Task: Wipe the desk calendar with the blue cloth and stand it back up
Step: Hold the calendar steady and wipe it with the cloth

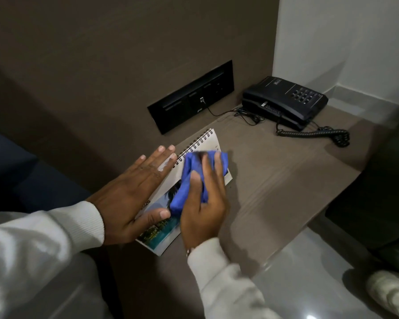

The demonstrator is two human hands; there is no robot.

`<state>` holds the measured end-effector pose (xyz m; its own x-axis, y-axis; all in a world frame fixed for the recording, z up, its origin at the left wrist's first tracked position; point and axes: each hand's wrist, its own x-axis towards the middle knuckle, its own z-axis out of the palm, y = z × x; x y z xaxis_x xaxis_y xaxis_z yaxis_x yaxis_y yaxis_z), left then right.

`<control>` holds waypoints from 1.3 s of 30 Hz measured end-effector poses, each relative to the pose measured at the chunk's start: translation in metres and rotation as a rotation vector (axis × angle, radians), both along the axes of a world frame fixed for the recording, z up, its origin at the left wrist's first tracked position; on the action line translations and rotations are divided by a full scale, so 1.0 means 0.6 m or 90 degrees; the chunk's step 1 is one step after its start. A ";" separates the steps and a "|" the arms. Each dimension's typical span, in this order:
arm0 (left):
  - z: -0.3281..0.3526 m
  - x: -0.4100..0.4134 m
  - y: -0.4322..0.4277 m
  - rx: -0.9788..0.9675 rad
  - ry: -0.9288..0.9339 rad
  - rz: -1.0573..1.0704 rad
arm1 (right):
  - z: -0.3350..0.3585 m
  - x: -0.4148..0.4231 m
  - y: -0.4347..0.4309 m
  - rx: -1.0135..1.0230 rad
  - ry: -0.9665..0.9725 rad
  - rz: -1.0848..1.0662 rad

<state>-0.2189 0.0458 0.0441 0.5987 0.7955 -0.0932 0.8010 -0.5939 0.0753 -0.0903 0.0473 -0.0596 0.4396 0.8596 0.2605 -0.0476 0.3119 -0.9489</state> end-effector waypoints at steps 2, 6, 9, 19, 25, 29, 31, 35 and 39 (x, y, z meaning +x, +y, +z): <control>-0.001 0.000 0.001 -0.003 -0.001 0.003 | 0.019 0.008 0.035 0.003 0.011 -0.035; 0.002 0.001 0.004 -0.020 -0.013 0.021 | 0.006 0.024 0.055 -0.088 -0.007 -0.032; 0.003 0.001 0.003 -0.011 -0.011 0.005 | -0.028 0.020 0.013 -0.161 -0.009 -0.039; -0.004 -0.002 0.006 0.002 -0.019 -0.014 | 0.021 -0.015 -0.001 -0.036 0.047 -0.046; -0.005 -0.004 0.008 -0.012 -0.034 -0.005 | -0.021 0.009 0.027 -0.168 0.014 -0.059; -0.002 0.000 0.010 -0.028 -0.038 -0.010 | -0.030 0.015 0.005 -0.205 -0.094 -0.112; -0.002 0.002 0.008 -0.022 -0.037 -0.009 | -0.025 0.016 -0.017 -0.194 -0.134 -0.108; -0.003 0.006 0.008 -0.013 -0.025 0.011 | -0.022 0.021 -0.072 -0.214 -0.132 0.030; -0.002 0.005 0.007 -0.011 0.019 0.032 | -0.005 0.055 -0.107 -0.363 -0.021 0.202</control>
